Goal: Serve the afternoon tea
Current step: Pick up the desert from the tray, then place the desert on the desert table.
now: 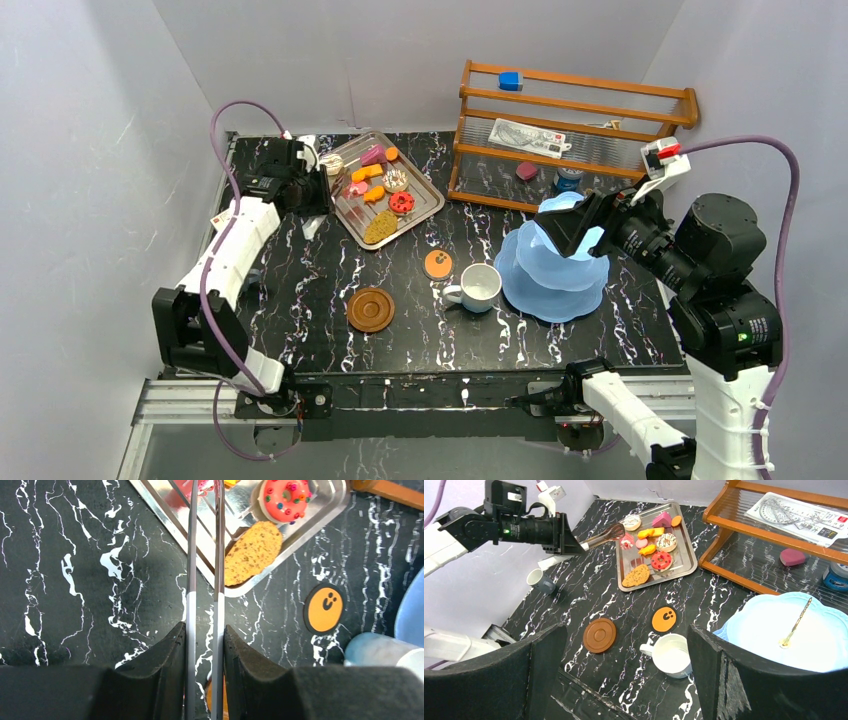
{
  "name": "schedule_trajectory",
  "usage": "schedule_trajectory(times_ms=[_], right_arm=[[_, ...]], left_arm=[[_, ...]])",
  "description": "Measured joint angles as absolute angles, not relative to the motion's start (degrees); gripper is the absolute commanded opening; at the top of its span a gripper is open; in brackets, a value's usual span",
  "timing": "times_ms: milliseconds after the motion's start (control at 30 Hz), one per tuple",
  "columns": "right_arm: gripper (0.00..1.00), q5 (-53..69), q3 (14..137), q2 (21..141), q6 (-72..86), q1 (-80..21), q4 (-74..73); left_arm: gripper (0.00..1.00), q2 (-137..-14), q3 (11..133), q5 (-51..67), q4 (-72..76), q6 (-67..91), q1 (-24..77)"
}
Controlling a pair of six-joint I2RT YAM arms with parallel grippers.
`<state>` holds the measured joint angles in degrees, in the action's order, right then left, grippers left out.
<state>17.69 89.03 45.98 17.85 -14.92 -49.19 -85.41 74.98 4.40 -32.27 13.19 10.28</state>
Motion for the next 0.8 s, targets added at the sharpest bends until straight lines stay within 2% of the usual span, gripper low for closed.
schedule_trajectory(times_ms=[233, 500, 800], right_arm=[[0.99, 17.7, 88.6, 45.5, 17.9, -14.9, -49.1], [0.99, 17.7, 88.6, 45.3, 18.1, -14.9, -49.2], [0.99, 17.7, 88.8, 45.4, 18.6, -14.9, -49.5]], left_arm=[[0.19, -80.4, 76.8, 8.2, -33.9, 16.3, 10.7], [0.18, -75.6, 80.5, 18.0, -33.9, 24.3, 12.1], [0.16, -74.9, 82.0, 24.4, -31.3, 33.5, 20.0]])
